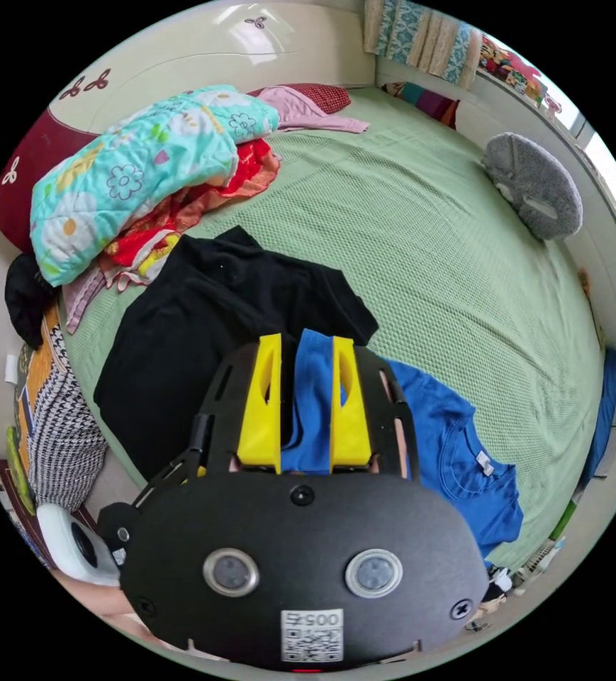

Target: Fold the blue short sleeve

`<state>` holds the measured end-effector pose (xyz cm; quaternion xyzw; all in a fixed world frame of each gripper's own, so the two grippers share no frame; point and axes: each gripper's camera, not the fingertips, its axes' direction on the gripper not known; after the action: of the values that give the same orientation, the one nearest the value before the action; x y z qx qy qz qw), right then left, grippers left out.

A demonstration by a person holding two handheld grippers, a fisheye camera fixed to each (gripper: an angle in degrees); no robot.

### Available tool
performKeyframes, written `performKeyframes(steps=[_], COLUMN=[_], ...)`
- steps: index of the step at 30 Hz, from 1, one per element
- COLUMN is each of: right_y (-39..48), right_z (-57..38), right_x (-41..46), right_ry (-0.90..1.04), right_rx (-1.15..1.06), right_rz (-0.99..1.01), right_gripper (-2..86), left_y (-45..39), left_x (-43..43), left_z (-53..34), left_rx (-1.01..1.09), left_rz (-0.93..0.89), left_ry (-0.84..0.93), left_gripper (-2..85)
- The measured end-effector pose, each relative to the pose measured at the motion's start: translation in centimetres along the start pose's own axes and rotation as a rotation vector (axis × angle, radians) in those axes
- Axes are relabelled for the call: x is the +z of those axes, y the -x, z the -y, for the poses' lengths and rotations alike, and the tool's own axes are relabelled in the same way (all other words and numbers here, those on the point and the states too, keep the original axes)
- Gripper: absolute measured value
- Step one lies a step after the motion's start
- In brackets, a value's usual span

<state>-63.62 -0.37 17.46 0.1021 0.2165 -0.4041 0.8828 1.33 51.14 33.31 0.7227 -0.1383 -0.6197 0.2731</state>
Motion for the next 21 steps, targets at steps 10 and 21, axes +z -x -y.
performKeyframes(steps=[10,21], right_y=[-1.9,-6.9], right_z=[2.7,0.9], right_x=[1.7,-2.6], right_ry=[0.046,-0.096], right_rx=[0.015,0.097], right_rz=[-0.023,0.014], right_gripper=[2.6,-1.5], left_y=[0.9,0.0], left_x=[2.4,1.9], left_z=[1.7,2.5], left_rx=[-0.048,-0.033], left_rz=[0.062,0.119], left_ry=[0.056,0.033], left_gripper=[10.4,1.3])
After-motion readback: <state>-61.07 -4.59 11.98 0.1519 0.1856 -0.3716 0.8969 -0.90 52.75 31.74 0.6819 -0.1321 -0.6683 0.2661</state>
